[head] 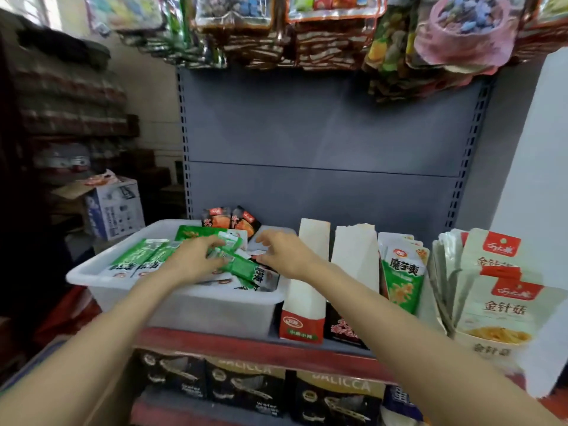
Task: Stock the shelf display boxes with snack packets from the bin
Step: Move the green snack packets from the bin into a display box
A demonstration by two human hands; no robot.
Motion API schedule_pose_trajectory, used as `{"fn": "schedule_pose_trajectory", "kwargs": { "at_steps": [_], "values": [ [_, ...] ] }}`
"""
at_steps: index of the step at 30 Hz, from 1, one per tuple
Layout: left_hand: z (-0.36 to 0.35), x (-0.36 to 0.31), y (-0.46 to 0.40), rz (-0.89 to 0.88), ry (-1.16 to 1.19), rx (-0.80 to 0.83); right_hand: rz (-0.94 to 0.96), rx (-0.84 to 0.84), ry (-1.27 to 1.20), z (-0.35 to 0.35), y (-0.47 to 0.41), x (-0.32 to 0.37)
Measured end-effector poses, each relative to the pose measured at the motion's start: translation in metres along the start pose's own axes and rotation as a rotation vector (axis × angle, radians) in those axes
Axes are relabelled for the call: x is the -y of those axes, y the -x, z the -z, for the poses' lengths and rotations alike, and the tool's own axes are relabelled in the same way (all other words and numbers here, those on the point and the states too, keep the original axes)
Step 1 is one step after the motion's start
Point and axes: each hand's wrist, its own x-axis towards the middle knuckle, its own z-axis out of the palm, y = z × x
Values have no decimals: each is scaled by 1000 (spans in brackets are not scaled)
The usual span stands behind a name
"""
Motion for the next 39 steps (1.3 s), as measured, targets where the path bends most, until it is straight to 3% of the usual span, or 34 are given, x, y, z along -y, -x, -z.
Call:
{"fn": "schedule_pose_trajectory", "kwargs": {
  "at_steps": [3, 6, 13, 17, 20, 23, 25, 29, 35, 39],
  "values": [
    [-2, 18, -3, 43, -50, 166, -36, 153, 102, -19, -22, 11],
    [-5, 22, -5, 70, 14, 158, -69, 273, 269, -35, -36, 15],
    [-8, 23, -4, 89, 72, 131, -7, 249, 457, -47, -37, 16],
    [-7, 21, 1, 96, 136, -94, 31, 49, 385, -45, -33, 13],
    [-3, 23, 7, 129, 215, -320, 49, -215, 47, -41, -26, 11],
    [-1, 20, 10, 147, 225, -356, 8, -439, -330, -29, -15, 11],
    [1, 14, 12, 114, 231, -343, -35, -480, -517, -19, -5, 12],
    [4, -8, 19, 82, 396, -349, -30, -350, -921, -3, 16, 6],
    [-9, -75, 18, -59, 503, -327, -41, -612, -886, 44, 47, -25],
    [-27, -128, 3, -182, 529, -289, -59, -767, -693, 77, 79, -58]
  ]
}}
